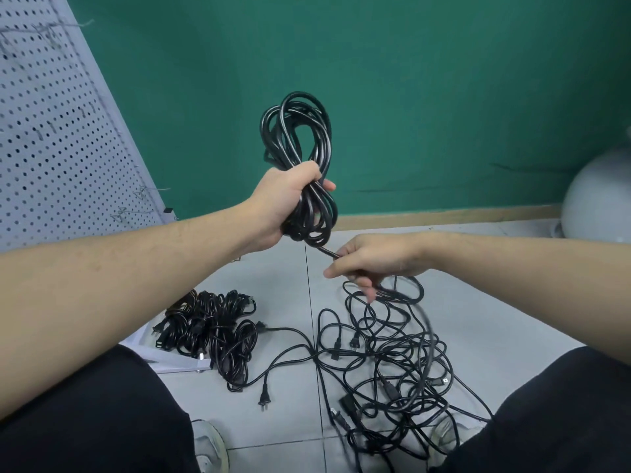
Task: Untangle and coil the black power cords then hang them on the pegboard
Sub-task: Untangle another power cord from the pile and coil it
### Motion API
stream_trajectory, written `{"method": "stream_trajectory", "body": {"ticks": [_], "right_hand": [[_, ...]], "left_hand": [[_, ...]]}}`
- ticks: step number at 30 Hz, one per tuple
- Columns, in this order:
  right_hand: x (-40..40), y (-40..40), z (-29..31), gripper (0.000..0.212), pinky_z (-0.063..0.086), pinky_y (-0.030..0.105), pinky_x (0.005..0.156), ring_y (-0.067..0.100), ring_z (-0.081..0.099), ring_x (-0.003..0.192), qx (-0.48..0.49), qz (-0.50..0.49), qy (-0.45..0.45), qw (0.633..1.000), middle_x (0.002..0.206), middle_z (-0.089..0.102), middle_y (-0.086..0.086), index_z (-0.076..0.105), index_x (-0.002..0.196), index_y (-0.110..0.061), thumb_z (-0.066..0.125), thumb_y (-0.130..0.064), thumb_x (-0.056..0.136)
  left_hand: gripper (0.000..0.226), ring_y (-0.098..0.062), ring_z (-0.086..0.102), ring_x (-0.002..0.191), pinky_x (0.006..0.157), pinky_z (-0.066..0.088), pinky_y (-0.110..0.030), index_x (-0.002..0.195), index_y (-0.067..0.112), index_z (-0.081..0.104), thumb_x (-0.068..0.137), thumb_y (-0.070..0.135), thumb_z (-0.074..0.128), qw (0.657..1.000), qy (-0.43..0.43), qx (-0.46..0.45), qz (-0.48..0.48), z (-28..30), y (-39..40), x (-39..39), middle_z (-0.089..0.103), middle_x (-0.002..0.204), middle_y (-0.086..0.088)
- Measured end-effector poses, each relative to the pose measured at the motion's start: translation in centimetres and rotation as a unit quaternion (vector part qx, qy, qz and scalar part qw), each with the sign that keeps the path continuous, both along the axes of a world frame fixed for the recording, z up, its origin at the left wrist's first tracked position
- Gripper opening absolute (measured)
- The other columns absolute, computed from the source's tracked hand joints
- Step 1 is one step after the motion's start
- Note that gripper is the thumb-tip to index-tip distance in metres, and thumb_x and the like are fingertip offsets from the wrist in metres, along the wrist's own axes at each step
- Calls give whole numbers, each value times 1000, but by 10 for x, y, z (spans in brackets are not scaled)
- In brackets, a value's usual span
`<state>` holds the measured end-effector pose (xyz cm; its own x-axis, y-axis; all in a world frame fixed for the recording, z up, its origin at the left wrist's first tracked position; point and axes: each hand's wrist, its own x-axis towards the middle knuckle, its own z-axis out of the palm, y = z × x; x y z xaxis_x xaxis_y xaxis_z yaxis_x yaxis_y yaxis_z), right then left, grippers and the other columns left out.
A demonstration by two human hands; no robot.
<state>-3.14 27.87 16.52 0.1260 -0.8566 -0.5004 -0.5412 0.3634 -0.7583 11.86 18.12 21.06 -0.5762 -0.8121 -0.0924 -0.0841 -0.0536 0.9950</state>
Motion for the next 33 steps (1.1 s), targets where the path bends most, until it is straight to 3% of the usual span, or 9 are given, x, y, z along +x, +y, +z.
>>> {"method": "stream_trajectory", "body": {"ticks": [3,7,10,14,19,22,25,29,33], "right_hand": [[-11,6,3,34,32,25,47,12,41,45,16,21,62,998,55,50,-3,49,71,-17,64,-33,98],[-26,10,12,37,37,24,48,13,36,48,-20,-26,34,999,56,36,-3,42,71,-20,62,-32,99],[-27,5,22,38,39,25,51,15,34,49,-89,-102,-11,991,57,34,-3,44,67,-22,64,-33,98],[-18,2,28,27,46,27,52,13,39,48,-142,-120,-8,982,58,46,-4,61,77,-17,66,-35,97],[-6,-1,34,24,33,23,43,14,29,49,-230,-173,-31,957,57,42,-4,74,89,-15,64,-35,98],[0,-3,37,22,29,23,43,15,28,49,-265,-198,-30,943,58,40,-2,75,78,-20,71,-35,93],[2,-6,42,38,32,25,48,17,32,52,-287,-230,16,930,54,38,1,63,57,-21,78,-42,85],[6,-9,42,48,32,24,50,14,30,51,-255,-220,-16,941,55,33,-4,43,56,-25,74,-43,89],[-1,-7,44,24,32,22,50,12,30,53,-235,-188,-86,950,59,34,-8,58,76,-20,69,-33,95]], "left_hand": [[18,-18,52,50,59,45,-26,83,14,78,86,27,65,997,-51,-39,43,-6,-17,7,66,69,-1],[23,-18,53,56,64,46,-27,90,13,79,90,33,69,990,-121,-56,53,-16,-39,20,70,83,-10],[31,-19,53,67,68,47,-28,77,17,78,90,44,72,985,-162,-54,26,-22,-45,24,78,106,-11],[51,-19,56,71,69,47,-29,88,10,76,84,61,73,978,-201,-61,-3,-24,-40,21,70,85,-1],[64,-17,53,55,67,43,-28,85,15,77,74,78,68,963,-252,-78,-50,-20,-31,18,61,54,9],[78,-19,55,65,71,43,-31,79,18,79,51,90,71,962,-242,-98,-82,-21,-32,16,65,63,6],[93,-21,50,72,73,37,-37,76,20,77,24,96,73,947,-263,-133,-124,-25,-33,16,58,74,-5],[63,-21,40,65,63,30,-33,69,19,58,50,75,80,918,-320,-164,-165,-26,-28,13,44,67,1],[28,-20,40,63,62,32,-31,72,21,50,76,46,63,918,-308,-179,-173,-31,-26,15,47,66,1]]}}
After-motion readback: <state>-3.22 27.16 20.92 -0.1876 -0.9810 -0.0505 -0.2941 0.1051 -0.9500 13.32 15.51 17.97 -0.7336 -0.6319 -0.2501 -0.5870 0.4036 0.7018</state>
